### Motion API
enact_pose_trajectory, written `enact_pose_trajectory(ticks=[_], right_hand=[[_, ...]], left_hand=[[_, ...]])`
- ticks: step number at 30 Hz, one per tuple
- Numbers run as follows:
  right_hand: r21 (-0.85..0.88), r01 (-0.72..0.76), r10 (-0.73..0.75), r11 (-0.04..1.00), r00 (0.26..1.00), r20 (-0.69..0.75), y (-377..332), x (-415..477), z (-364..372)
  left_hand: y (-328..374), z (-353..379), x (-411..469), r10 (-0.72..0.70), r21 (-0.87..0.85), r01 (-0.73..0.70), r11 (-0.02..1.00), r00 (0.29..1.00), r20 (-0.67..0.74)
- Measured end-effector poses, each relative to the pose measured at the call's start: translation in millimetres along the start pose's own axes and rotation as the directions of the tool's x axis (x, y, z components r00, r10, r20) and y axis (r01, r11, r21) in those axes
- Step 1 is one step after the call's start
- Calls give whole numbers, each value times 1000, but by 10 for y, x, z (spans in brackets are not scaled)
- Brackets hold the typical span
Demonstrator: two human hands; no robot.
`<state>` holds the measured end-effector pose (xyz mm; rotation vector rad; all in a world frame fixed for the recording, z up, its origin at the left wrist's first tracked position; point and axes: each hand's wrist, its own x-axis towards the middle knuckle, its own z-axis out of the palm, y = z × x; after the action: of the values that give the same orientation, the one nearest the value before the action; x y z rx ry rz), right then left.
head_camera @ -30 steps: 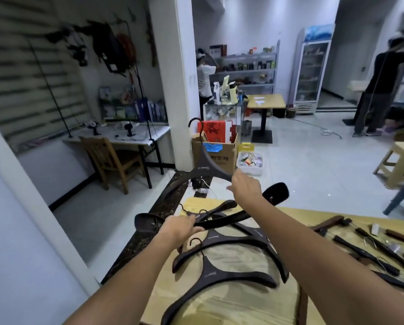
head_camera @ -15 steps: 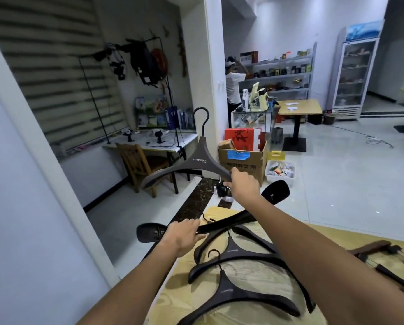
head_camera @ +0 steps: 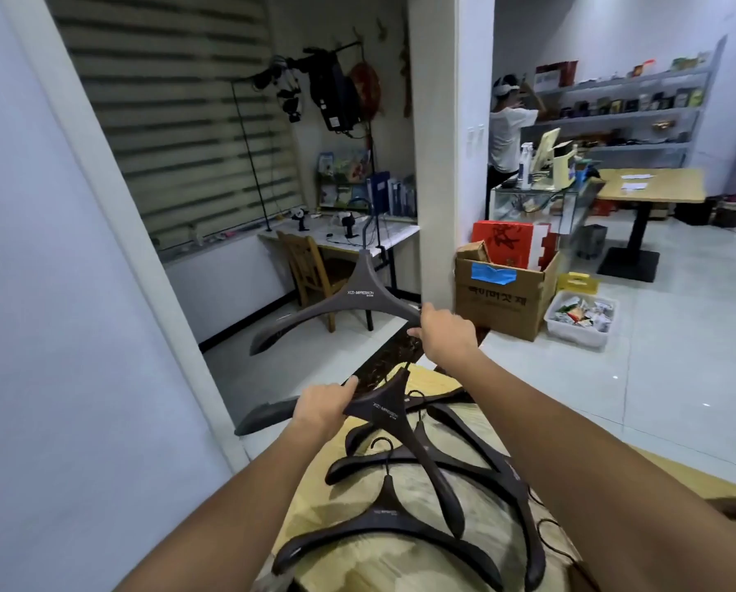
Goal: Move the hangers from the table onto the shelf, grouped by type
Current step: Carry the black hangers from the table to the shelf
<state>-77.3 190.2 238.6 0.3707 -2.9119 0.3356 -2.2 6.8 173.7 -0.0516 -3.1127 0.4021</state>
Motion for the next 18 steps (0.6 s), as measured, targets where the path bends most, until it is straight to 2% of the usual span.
enact_pose_trajectory(ticks=[3, 7, 12, 15, 18], right_hand=[[68, 10, -13, 998, 999, 41, 42, -18, 8], [181, 22, -49, 983, 988, 146, -21, -37, 7], [370, 27, -140, 929, 949, 284, -244, -169, 21], [509, 7, -213, 861, 913, 348, -451, -309, 49], [463, 103, -273, 880, 908, 317, -729, -430, 74]], left_hand=[[56, 34, -159, -43, -32, 44, 998, 998, 51], [39, 6, -416, -24, -220, 65, 973, 983, 185], [-124, 2, -814, -69, -500, 237, 833, 941, 332], [-284, 31, -1088, -146, -530, 314, 787, 931, 334], [-475, 79, -1420, -255, -492, 384, 781, 916, 310]])
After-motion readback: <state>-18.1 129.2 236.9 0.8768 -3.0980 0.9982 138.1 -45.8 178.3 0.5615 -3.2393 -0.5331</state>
